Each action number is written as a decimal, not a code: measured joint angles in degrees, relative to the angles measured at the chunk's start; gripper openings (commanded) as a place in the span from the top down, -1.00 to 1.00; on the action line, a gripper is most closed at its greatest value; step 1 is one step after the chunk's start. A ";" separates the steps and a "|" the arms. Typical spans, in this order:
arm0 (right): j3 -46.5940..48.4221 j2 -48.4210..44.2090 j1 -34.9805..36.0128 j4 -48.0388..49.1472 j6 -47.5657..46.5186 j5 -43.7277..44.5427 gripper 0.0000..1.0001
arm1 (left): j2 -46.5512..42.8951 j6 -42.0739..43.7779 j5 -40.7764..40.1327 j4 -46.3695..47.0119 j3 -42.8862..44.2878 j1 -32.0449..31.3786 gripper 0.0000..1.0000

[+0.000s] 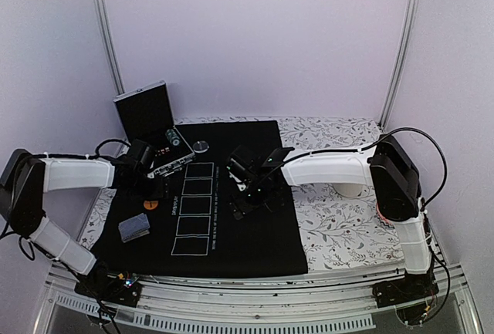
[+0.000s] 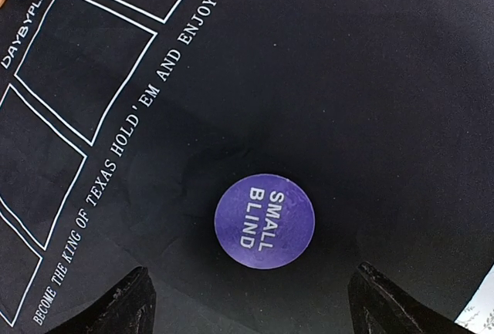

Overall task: Distribute texas hold em gaming equipment
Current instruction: Pick up the dealer button from the poker table mat.

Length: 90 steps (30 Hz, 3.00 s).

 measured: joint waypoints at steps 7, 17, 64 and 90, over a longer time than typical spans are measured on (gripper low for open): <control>-0.15 -0.22 0.00 -0.13 -1.20 -0.07 -0.85 | 3.39 5.11 1.14 1.75 10.54 -2.47 -0.56; -7.93 -11.10 -0.42 0.26 -3.19 -0.50 -0.89 | 35.67 15.10 6.75 -0.94 57.35 -2.12 -0.72; -18.82 -18.97 -0.50 1.33 0.13 -2.23 -0.90 | 66.53 37.20 7.67 -29.14 91.89 1.38 -0.12; -24.20 -25.88 -0.50 3.93 1.07 -2.23 -0.91 | 55.45 34.73 8.59 -26.51 76.61 -2.71 0.59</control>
